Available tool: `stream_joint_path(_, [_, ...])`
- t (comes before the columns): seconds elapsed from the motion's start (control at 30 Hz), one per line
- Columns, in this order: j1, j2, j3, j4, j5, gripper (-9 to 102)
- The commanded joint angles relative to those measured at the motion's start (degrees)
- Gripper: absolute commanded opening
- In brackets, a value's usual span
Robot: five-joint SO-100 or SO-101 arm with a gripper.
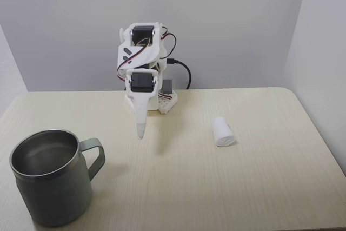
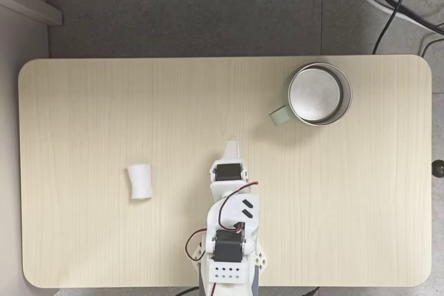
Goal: Grasp a dressing and put it in the cup.
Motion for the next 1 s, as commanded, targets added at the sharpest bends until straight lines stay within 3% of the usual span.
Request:
stream_joint_path(0.0, [1.0,-0.1,0.5,-0.4,4.5,0])
stream_joint_path(0.77, [0.3,-0.1,0.5,-0.4,2.8,0])
stream_joint_path(0.97, [-1.6,-0.2,9.8,6.0,1.1,0])
